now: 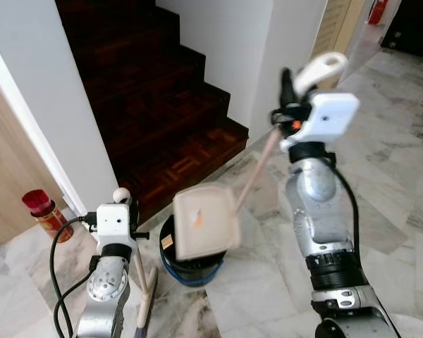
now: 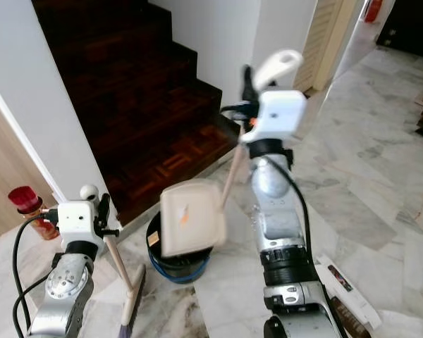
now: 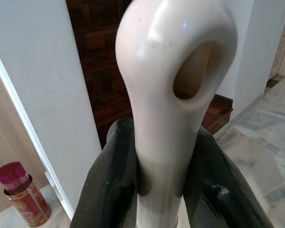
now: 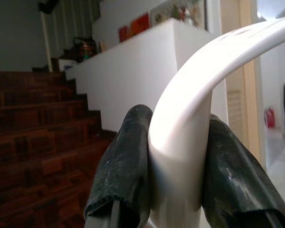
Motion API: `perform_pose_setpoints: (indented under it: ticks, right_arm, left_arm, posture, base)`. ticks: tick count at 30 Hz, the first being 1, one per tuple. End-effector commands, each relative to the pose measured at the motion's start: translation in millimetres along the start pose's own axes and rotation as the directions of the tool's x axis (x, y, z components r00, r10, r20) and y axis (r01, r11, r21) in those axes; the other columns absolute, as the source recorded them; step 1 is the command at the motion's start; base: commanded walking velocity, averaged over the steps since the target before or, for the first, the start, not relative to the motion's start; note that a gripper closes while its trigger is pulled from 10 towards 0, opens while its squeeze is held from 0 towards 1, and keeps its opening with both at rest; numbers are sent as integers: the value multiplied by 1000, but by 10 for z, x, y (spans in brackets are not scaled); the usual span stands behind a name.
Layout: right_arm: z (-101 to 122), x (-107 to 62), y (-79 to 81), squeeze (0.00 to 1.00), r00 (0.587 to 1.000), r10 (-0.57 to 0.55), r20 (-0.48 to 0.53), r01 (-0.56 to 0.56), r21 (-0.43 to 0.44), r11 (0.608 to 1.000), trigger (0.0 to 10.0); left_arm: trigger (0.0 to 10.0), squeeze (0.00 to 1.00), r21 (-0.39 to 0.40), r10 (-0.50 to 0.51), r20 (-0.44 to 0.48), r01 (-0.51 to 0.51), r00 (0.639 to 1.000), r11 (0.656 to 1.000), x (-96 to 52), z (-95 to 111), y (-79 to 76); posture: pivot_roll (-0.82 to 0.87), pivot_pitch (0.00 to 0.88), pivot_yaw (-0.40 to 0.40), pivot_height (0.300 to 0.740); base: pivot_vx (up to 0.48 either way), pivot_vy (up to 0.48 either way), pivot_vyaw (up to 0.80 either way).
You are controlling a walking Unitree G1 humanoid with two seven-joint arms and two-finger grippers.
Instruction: Sweep floor
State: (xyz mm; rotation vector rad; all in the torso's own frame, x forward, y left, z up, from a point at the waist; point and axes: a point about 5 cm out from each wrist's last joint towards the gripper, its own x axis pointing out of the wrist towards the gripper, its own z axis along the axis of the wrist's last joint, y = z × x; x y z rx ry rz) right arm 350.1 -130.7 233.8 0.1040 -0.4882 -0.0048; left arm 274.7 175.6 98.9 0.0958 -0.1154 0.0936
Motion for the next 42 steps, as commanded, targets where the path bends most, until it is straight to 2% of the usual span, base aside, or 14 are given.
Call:
perform_pose_setpoints:
  ticks: [1, 5, 22, 42]
  right_arm:
    - [159, 46, -10, 0, 997, -3, 75, 4, -7, 1000, 10000]
    - [209, 62, -73, 0, 996, -21, 83, 22, 0, 1000, 10000]
    - [235, 59, -102, 0, 997, -23, 80, 21, 20, 1000, 10000]
    - [244, 60, -166, 0, 996, -40, 75, 40, 10, 999, 10000]
  left_arm:
    - [10000, 0, 21, -17, 58, 16, 998, 1000, 40, 109, -5]
    - [10000, 0, 18, -15, 70, 14, 997, 1000, 51, 132, -5]
    - [10000, 0, -2, -10, 64, 10, 998, 1000, 39, 126, -15]
    - [10000, 0, -9, -15, 59, 16, 998, 1000, 36, 114, -26]
  posture:
    - [55, 0, -18, 740]
    - [53, 0, -16, 740]
    - [53, 0, -17, 740]
    - [52, 0, -13, 740]
  base:
    - [0, 0, 0]
    - [0, 0, 0]
    - [0, 0, 0]
    - [0, 275, 0]
